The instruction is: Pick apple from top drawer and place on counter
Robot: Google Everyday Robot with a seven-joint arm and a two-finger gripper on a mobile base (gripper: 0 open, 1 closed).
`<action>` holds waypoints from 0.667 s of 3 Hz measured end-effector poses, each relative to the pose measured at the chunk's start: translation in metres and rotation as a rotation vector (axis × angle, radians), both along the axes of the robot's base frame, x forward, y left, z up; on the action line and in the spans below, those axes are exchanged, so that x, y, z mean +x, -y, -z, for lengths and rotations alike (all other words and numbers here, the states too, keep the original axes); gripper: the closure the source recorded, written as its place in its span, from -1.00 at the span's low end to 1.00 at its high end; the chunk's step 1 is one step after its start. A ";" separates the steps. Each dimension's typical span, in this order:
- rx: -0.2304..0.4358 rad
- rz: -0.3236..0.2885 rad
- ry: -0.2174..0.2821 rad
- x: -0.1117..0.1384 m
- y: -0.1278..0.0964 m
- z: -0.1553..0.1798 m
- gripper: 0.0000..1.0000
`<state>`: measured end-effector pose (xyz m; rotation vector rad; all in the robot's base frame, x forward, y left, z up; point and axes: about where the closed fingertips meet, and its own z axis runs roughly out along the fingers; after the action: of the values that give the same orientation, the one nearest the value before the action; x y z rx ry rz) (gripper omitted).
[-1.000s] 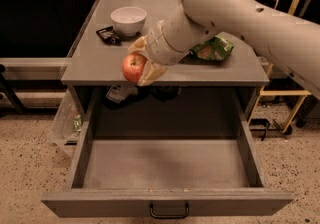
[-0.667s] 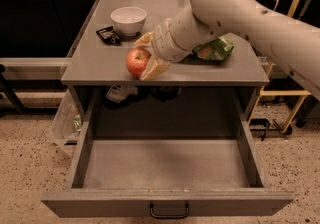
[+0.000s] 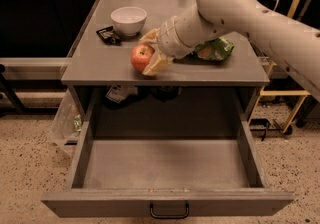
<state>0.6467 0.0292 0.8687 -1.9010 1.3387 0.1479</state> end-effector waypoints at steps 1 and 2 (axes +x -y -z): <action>0.002 0.001 -0.023 0.004 0.002 0.002 0.15; 0.002 -0.004 -0.036 0.006 0.001 0.003 -0.31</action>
Offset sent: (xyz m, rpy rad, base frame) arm 0.0088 -0.0055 -0.0010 0.0029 0.0485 0.0026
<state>0.6525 0.0277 0.8659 -1.9076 1.3584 0.1866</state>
